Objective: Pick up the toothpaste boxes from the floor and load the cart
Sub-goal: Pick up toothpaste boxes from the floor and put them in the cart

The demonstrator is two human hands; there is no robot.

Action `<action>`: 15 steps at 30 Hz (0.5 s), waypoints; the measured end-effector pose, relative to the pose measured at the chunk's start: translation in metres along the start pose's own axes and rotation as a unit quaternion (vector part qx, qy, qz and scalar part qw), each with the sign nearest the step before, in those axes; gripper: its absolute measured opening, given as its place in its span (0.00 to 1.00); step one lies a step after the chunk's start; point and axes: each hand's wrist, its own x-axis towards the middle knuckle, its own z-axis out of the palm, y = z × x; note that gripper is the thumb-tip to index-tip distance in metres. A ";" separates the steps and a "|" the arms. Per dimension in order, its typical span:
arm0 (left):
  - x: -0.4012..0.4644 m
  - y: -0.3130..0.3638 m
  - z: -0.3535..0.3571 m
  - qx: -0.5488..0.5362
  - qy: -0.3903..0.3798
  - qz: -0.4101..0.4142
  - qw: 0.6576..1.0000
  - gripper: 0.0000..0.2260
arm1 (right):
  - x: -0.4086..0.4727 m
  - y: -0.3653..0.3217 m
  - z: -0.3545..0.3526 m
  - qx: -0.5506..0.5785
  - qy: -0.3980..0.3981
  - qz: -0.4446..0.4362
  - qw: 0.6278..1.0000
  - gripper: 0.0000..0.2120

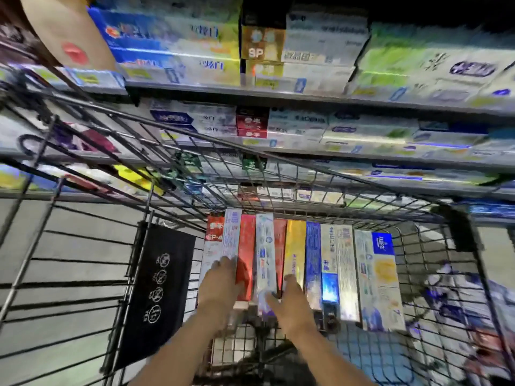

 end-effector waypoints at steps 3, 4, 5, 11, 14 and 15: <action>-0.020 0.014 -0.038 0.049 0.007 0.045 0.998 0.24 | -0.020 -0.013 -0.046 -0.113 0.038 -0.057 0.991 0.30; -0.030 0.023 -0.053 0.079 0.014 0.071 0.994 0.25 | -0.028 -0.016 -0.063 -0.149 0.054 -0.077 0.984 0.30; -0.041 0.034 -0.069 0.111 0.020 0.099 0.989 0.27 | -0.035 -0.017 -0.079 -0.178 0.071 -0.093 0.977 0.31; -0.095 0.128 -0.128 0.197 0.101 0.314 0.923 0.31 | -0.096 0.009 -0.179 -0.214 0.159 -0.085 0.960 0.34; -0.115 0.193 -0.139 0.246 0.070 0.370 0.893 0.34 | -0.136 0.052 -0.225 -0.200 0.213 -0.054 0.955 0.35; -0.120 0.215 -0.138 0.254 0.076 0.399 0.878 0.35 | -0.150 0.070 -0.240 -0.192 0.234 -0.039 0.952 0.34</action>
